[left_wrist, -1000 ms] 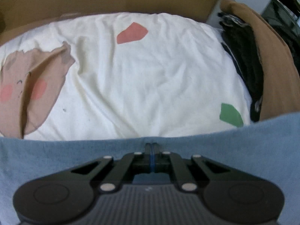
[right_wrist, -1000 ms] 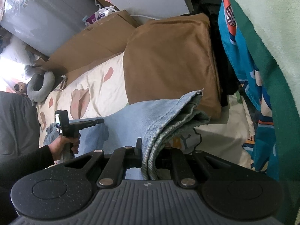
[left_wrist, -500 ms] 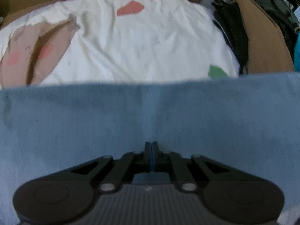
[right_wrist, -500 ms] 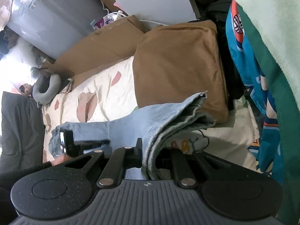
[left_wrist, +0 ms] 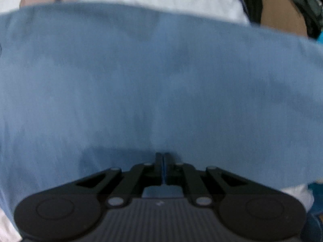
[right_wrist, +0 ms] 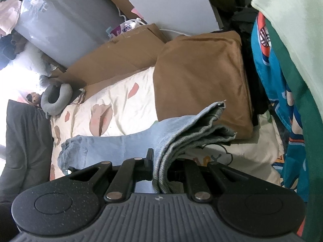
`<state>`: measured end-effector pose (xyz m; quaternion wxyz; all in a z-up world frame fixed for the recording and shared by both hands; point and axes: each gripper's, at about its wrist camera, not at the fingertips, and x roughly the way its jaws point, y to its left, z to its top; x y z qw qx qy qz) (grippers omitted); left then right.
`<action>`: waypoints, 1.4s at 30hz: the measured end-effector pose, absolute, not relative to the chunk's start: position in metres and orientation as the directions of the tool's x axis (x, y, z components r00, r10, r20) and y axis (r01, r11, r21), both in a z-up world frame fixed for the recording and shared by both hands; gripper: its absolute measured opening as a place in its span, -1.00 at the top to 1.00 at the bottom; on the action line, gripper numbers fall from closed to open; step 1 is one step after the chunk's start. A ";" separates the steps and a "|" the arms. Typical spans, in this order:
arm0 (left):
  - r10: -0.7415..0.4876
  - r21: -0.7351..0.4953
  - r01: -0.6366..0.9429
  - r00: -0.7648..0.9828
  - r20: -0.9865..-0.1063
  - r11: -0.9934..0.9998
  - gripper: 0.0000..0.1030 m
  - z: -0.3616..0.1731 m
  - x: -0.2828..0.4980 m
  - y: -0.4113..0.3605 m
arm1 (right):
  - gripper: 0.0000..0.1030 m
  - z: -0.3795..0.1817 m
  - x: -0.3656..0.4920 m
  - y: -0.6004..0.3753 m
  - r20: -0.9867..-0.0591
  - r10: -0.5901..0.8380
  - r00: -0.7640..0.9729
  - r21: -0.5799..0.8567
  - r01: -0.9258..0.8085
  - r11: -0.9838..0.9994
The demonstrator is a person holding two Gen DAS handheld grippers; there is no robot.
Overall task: Fold clothes
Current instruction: 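Pin the jeans with the left gripper while the right gripper holds the hem raised, then lay the held hem onto the waistband with the right gripper and open it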
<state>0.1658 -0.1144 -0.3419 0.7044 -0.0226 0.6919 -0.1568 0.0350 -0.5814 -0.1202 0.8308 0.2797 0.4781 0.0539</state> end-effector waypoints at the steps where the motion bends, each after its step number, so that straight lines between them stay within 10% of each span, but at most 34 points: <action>1: -0.233 -0.231 0.222 -0.020 -0.972 0.947 0.94 -0.343 0.161 -0.119 | 0.83 -0.118 0.035 -0.580 -0.763 0.359 0.538 0.517 0.173 0.839; 10: -0.161 -0.171 0.254 -0.058 -0.985 0.952 0.93 -0.335 0.156 -0.116 | 0.83 -0.106 0.031 -0.563 -0.744 0.368 0.558 0.525 0.147 0.839; 18: -0.120 -0.104 0.268 0.042 -0.992 0.958 0.57 -0.276 0.185 -0.093 | 0.83 -0.088 0.036 -0.553 -0.724 0.379 0.576 0.540 0.132 0.831; 25: -0.146 -0.091 0.275 0.189 -0.971 0.957 -0.47 -0.183 0.210 -0.068 | 0.83 -0.058 0.050 -0.524 -0.716 0.409 0.566 0.534 0.065 0.843; 42: -0.125 -0.071 0.196 0.278 -0.952 0.978 -0.90 -0.062 0.251 0.002 | 0.82 0.013 0.089 -0.454 -0.737 0.377 0.562 0.479 0.039 0.877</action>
